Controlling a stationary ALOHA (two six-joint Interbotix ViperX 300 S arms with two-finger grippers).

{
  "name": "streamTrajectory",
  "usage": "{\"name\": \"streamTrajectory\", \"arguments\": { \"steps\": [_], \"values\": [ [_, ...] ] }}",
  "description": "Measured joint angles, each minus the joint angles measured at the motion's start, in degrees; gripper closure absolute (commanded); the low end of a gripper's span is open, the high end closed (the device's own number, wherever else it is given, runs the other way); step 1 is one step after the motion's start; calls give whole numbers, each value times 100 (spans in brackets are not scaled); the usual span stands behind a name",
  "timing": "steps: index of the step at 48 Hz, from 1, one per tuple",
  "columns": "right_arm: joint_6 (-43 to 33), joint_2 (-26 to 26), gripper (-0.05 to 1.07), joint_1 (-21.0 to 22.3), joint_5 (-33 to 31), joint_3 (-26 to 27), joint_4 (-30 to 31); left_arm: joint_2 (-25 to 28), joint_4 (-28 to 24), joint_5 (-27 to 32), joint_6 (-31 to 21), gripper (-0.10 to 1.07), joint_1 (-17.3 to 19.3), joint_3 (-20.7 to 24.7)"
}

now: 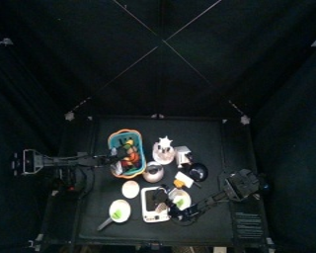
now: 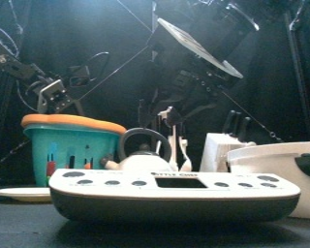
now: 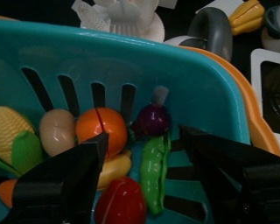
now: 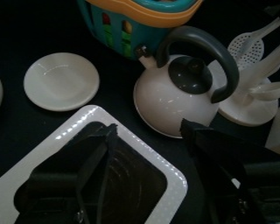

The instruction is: Grab orange

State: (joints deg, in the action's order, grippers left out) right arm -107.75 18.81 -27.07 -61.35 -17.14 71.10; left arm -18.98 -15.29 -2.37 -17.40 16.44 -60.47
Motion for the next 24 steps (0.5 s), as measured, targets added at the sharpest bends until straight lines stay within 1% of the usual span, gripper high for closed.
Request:
{"name": "streamTrajectory", "arguments": {
  "steps": [8, 17, 24],
  "values": [
    [9, 0, 10, -9, 0, -26, -114, 9, -88, 149, 9, -1, -18, 18],
    [0, 0, 10, -88, -26, -132, -211, -202, -343, 765, 9, -1, 0, 70],
    [0, -44, 10, -114, -202, -316, -211, -422, -501, 1151, 18, -1, 132, 220]
  ]
}}
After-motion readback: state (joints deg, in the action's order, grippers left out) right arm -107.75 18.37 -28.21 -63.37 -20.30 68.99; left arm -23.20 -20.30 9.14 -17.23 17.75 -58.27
